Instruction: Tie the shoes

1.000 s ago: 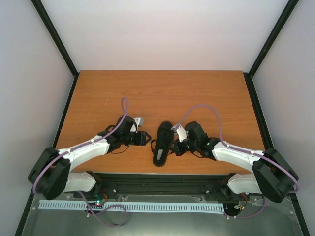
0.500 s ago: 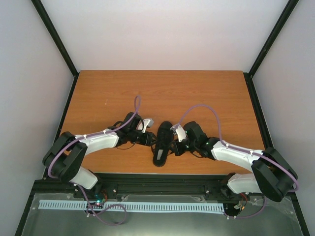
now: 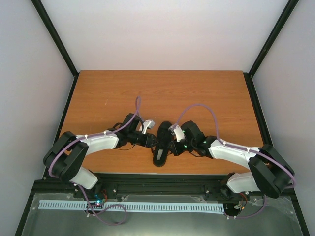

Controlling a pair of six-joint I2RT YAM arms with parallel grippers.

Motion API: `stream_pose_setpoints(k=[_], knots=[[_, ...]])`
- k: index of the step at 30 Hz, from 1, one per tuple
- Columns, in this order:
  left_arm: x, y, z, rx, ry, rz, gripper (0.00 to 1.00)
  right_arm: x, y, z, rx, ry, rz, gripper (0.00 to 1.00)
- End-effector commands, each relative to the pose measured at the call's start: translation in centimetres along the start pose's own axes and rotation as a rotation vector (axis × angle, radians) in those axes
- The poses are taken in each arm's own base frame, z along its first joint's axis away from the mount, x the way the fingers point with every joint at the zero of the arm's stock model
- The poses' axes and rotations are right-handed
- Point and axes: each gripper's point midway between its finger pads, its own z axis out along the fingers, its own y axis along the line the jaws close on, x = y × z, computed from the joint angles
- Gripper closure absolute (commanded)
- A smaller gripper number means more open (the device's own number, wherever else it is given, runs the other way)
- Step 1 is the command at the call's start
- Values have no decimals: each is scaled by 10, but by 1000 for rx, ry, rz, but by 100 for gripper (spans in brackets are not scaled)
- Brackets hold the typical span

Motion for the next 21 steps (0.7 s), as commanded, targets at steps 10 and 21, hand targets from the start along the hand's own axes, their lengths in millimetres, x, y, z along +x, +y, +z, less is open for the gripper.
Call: stream_pose_setpoints(k=[10,21], knots=[[-4,-15,-8,72,-44,36,56,-8,4,7,6,5,-11,97],[-4,-18,-9,86,-49,36,55,-10,7,11,-3,14,-19,97]])
